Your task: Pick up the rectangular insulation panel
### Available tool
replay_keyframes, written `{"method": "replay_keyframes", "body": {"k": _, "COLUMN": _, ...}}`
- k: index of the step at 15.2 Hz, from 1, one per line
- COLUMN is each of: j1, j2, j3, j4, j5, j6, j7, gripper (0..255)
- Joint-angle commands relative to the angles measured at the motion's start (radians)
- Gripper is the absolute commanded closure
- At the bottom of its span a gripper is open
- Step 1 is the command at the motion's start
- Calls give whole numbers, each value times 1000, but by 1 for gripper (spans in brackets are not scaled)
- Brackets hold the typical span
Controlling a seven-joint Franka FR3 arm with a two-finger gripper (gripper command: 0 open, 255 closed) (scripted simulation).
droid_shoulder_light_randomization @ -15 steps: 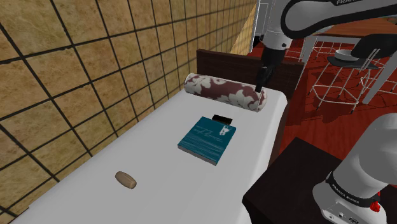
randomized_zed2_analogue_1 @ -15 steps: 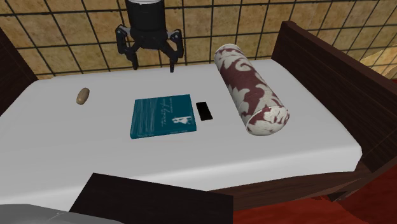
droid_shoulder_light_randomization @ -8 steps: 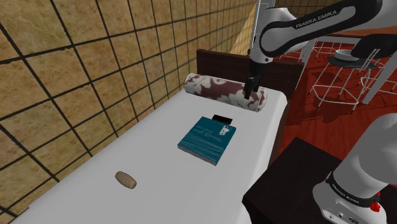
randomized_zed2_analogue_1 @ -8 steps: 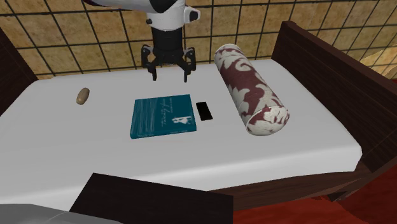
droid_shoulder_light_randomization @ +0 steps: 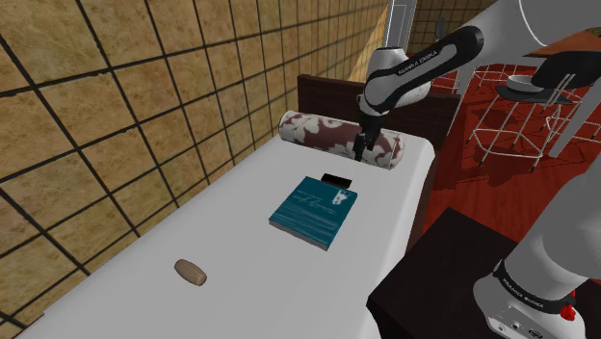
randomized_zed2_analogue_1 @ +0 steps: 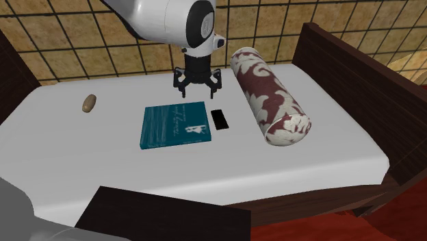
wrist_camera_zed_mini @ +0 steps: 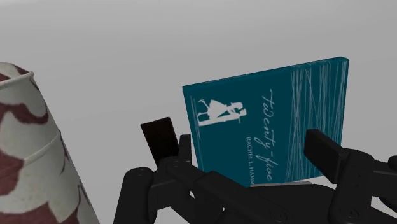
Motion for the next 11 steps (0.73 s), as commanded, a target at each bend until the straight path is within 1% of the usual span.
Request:
{"method": "replay_keyframes", "body": {"k": 1, "j1": -3, "j2": 76, "j3": -4, "j4": 38, "j5": 9, "j6": 36, "j7": -23, "gripper": 0}}
{"method": "replay_keyframes", "body": {"k": 6, "j1": -18, "j2": 271, "j3": -6, "j4": 158, "j5": 34, "j6": 104, "j7": -74, "gripper": 0}}
{"method": "replay_keyframes", "body": {"k": 11, "j1": -38, "j2": 468, "j3": 1, "j4": 310, "j5": 53, "j6": 142, "j7": -114, "gripper": 0}}
